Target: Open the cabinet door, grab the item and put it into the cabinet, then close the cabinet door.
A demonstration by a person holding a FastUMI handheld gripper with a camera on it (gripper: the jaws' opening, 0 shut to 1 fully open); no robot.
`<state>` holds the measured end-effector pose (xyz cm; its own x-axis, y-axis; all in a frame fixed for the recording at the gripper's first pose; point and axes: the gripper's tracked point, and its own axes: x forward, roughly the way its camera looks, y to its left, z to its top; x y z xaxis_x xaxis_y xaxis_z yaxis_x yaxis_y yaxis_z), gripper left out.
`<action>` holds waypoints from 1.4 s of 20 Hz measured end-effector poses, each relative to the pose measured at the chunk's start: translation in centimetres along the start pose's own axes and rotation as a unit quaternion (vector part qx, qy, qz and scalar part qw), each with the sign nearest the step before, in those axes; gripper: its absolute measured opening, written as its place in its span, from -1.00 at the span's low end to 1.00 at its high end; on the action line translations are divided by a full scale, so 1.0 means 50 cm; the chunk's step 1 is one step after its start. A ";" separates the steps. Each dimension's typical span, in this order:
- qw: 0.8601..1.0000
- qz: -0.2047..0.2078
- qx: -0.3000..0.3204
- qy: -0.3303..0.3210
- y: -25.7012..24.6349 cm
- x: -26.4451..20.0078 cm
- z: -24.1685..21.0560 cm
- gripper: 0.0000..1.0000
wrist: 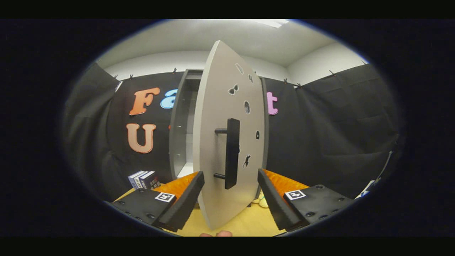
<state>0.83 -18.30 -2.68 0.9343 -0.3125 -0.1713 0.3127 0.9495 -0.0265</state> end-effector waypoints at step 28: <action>0.993 0.119 -0.004 0.023 0.187 0.281 -0.058 0.91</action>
<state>16.38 -13.74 -8.16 0.9726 -0.0783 -0.2187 0.0832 0.9964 0.0131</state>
